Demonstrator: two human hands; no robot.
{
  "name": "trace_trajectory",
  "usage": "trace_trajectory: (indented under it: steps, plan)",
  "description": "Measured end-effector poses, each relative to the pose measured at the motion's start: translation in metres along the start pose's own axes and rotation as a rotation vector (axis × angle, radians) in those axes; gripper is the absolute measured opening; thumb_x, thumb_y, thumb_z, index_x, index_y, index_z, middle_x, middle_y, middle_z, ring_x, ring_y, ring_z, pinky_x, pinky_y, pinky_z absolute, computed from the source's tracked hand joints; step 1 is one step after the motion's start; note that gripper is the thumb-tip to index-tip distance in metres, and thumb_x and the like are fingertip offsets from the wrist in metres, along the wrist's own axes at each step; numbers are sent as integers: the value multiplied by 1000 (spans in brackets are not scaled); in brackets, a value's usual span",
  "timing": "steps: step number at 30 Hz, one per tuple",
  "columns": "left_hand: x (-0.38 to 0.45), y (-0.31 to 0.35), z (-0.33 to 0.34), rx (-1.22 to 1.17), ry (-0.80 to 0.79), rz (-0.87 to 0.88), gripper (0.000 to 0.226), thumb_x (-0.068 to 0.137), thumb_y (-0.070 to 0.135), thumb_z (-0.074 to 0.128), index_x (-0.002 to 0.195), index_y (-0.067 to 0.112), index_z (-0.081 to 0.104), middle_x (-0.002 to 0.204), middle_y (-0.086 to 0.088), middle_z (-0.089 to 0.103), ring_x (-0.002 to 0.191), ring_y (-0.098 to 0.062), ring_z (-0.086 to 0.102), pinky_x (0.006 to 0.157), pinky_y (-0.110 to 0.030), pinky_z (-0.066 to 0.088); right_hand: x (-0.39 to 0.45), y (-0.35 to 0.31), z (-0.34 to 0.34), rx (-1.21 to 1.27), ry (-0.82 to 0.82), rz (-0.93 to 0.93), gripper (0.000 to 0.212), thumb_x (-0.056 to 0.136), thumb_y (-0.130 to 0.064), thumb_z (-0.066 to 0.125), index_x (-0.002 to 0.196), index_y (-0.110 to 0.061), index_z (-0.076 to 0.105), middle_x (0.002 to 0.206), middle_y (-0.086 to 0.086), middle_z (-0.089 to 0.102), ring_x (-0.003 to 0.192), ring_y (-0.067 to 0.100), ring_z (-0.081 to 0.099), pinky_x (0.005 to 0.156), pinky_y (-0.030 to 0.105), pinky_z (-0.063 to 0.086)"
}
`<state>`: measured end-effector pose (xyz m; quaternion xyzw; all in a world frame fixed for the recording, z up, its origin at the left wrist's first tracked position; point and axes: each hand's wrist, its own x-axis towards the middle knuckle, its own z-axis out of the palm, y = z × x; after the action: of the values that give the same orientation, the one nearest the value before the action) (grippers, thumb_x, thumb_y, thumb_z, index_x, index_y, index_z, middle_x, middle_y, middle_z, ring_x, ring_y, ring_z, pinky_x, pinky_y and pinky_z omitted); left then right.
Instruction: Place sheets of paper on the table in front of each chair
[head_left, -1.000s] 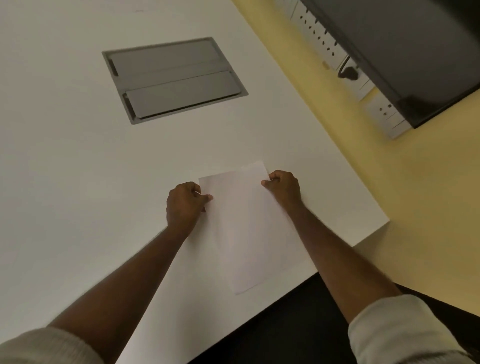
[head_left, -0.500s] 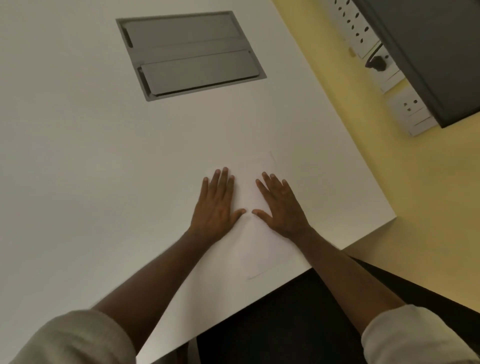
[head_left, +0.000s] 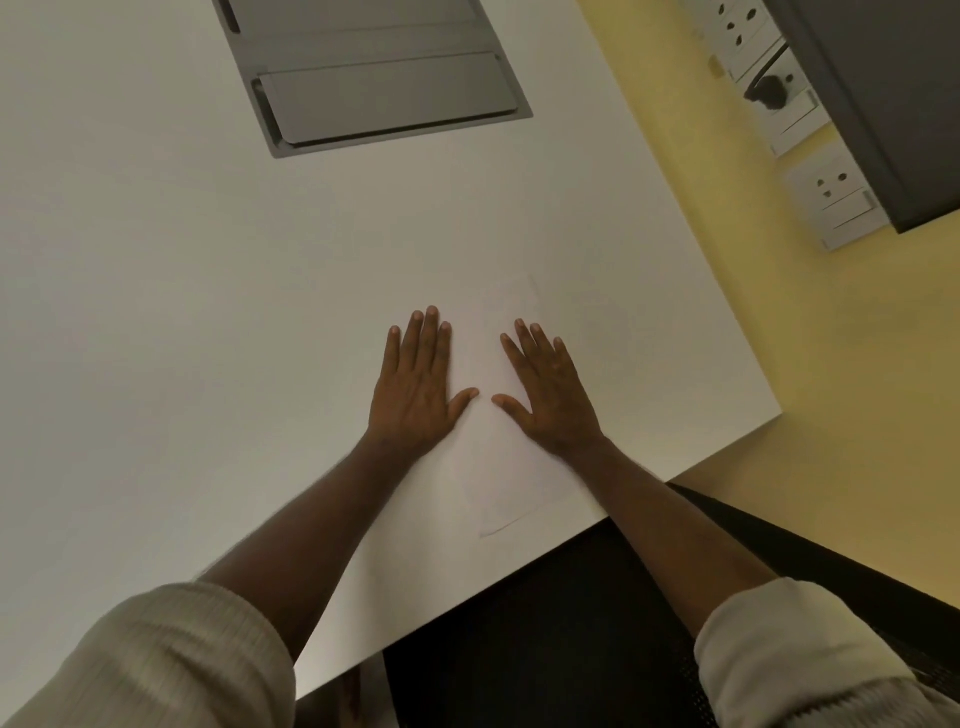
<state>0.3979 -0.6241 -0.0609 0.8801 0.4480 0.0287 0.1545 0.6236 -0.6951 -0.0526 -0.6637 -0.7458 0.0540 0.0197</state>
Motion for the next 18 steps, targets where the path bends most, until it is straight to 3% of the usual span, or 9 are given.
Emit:
trace_trajectory:
  steps: [18]
  plan:
    - [-9, -3, -2, 8, 17, -26, 91, 96, 67, 12, 159, 1, 5, 168, -20, -3, 156, -35, -3, 126, -54, 5, 1, -9, -3, 15, -9, -1, 76, 101, -62, 33, 161, -20, 12, 170, 5, 6, 157, 20, 1, 126, 51, 12]
